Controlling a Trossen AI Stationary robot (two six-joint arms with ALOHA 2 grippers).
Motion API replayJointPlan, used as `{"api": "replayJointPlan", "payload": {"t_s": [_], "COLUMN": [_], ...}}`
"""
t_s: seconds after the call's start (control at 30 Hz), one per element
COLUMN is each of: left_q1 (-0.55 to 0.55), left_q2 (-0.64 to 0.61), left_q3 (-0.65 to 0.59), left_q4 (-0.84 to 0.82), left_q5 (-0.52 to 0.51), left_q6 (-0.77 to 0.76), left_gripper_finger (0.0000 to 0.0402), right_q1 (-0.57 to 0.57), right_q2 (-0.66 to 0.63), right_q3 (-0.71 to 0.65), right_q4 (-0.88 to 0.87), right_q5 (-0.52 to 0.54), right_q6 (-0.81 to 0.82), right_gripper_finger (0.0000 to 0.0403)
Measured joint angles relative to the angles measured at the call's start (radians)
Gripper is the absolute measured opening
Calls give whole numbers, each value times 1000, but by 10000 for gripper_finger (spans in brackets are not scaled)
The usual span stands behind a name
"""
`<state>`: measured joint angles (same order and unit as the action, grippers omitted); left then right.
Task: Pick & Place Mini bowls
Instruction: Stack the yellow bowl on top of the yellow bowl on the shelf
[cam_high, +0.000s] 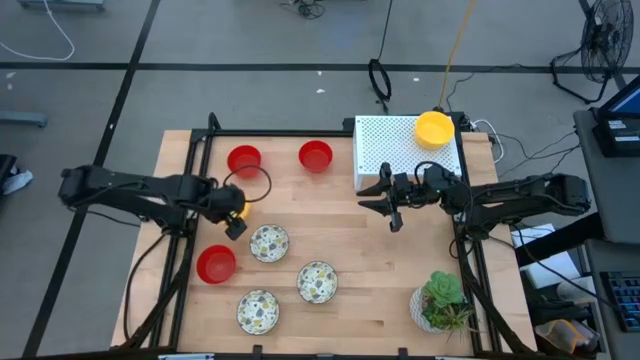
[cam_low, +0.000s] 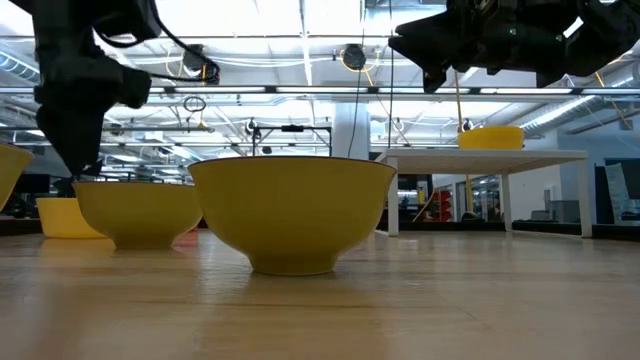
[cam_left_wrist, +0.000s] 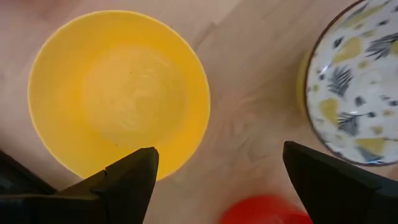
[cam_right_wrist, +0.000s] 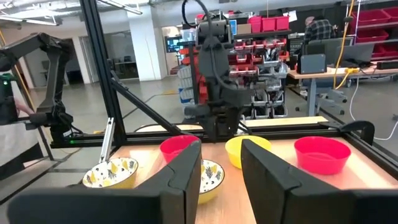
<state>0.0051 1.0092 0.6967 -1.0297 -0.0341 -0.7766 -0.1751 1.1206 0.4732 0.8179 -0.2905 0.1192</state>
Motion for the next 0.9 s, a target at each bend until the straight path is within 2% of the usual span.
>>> {"api": "replayJointPlan", "payload": {"t_s": [0.37, 0.5, 0.57, 0.7, 0.9], "left_q1": [0, 0, 0, 0, 0], "left_q2": [233, 294, 315, 337, 339], "left_q3": [-1, -2, -2, -2, -2], "left_q4": [11, 11, 11, 10, 11], "left_q5": [-19, -8, -2, 0, 0], "left_q6": [166, 152, 136, 115, 130], "left_gripper_finger": [349, 347, 333, 255, 64], "right_q1": [0, 0, 0, 0, 0], "right_q2": [0, 0, 0, 0, 0], "right_q3": [0, 0, 0, 0, 0], "right_q4": [-1, -1, -1, -1, -1], "right_q5": [0, 0, 0, 0, 0], "right_q6": [0, 0, 0, 0, 0], "right_gripper_finger": [100, 100, 100, 100, 100]}}
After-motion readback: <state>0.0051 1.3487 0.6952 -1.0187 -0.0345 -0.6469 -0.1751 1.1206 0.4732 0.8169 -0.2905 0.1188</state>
